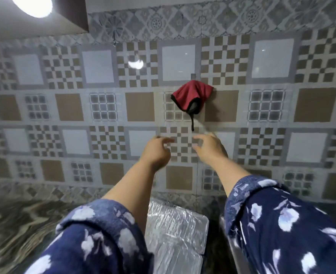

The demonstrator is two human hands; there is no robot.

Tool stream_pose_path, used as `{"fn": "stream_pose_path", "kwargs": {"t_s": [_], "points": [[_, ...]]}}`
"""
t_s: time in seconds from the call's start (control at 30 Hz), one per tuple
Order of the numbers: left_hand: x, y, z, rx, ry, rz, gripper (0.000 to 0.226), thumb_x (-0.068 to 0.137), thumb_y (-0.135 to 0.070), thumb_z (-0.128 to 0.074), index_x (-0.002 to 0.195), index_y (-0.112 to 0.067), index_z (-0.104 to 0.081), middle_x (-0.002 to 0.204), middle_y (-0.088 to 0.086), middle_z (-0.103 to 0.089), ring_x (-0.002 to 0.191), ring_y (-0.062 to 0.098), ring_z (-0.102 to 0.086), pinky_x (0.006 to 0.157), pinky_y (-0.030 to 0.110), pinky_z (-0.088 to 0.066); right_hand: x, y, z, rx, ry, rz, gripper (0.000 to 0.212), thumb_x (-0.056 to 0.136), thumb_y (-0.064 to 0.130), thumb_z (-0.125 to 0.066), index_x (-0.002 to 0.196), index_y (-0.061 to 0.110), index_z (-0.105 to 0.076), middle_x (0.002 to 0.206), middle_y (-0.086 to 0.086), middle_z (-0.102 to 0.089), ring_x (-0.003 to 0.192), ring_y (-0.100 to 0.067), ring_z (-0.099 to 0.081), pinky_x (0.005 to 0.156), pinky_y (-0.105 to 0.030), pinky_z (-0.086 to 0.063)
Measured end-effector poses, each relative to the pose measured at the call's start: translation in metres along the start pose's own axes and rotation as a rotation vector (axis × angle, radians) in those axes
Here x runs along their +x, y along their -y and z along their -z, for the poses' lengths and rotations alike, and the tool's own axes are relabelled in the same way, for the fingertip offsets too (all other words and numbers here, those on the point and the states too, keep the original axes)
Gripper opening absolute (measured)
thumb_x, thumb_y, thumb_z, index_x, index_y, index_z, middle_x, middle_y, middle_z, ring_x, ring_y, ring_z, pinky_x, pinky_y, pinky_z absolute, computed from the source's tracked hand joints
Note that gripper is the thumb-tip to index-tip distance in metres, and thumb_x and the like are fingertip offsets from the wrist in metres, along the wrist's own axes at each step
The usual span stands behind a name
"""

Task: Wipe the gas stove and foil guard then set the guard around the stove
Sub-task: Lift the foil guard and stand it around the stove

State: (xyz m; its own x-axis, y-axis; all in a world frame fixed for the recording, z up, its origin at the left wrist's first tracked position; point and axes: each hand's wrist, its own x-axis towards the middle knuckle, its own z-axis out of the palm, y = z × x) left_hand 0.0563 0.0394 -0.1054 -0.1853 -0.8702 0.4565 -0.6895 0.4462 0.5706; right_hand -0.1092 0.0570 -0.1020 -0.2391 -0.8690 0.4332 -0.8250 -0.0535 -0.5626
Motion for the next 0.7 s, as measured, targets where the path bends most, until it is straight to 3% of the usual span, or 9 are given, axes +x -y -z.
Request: {"fn": "stream_pose_path", "kwargs": {"t_s": [0.17, 0.33, 0.53, 0.7], "points": [[-0.12, 0.032, 0.019, 0.099, 0.187, 0.181, 0.038, 0.091, -0.002, -0.045, 0.118, -0.017, -0.067, 0.127, 0.006, -0.064, 0.117, 0.02, -0.059, 0.105, 0.028, -0.04, -0.102, 0.017, -0.032, 0.015, 0.36, 0.009, 0.024, 0.091, 0.02, -0.061, 0.114, 0.026, -0.066, 0.128, -0.003, -0.061, 0.113, -0.025, -0.058, 0.094, -0.033, -0.045], [-0.23, 0.078, 0.041, 0.177, 0.284, 0.374, 0.035, 0.09, -0.008, -0.05, 0.12, -0.018, -0.066, 0.127, 0.005, -0.064, 0.118, 0.02, -0.058, 0.101, 0.024, -0.039, -0.189, 0.045, -0.075, -0.044, 0.637, 0.108, 0.026, 0.087, 0.021, -0.068, 0.113, 0.02, -0.068, 0.119, -0.007, -0.067, 0.106, -0.021, -0.062, 0.091, -0.028, -0.044], [-0.34, 0.149, 0.063, 0.131, 0.266, 0.665, 0.04, 0.088, -0.002, -0.046, 0.12, -0.016, -0.065, 0.125, 0.006, -0.065, 0.115, 0.019, -0.059, 0.089, 0.02, -0.04, -0.262, 0.07, -0.143, -0.028, 0.834, 0.21, 0.026, 0.088, 0.015, -0.066, 0.114, 0.015, -0.068, 0.122, -0.007, -0.065, 0.112, -0.022, -0.059, 0.096, -0.031, -0.044], [-0.4, 0.199, 0.07, 0.189, 0.195, 0.84, 0.038, 0.086, -0.008, -0.054, 0.117, -0.027, -0.065, 0.13, 0.004, -0.061, 0.118, 0.024, -0.056, 0.1, 0.033, -0.045, -0.295, 0.077, -0.2, -0.046, 0.934, 0.271, 0.024, 0.09, 0.013, -0.063, 0.112, 0.015, -0.07, 0.119, -0.006, -0.068, 0.109, -0.021, -0.062, 0.091, -0.027, -0.046]]}}
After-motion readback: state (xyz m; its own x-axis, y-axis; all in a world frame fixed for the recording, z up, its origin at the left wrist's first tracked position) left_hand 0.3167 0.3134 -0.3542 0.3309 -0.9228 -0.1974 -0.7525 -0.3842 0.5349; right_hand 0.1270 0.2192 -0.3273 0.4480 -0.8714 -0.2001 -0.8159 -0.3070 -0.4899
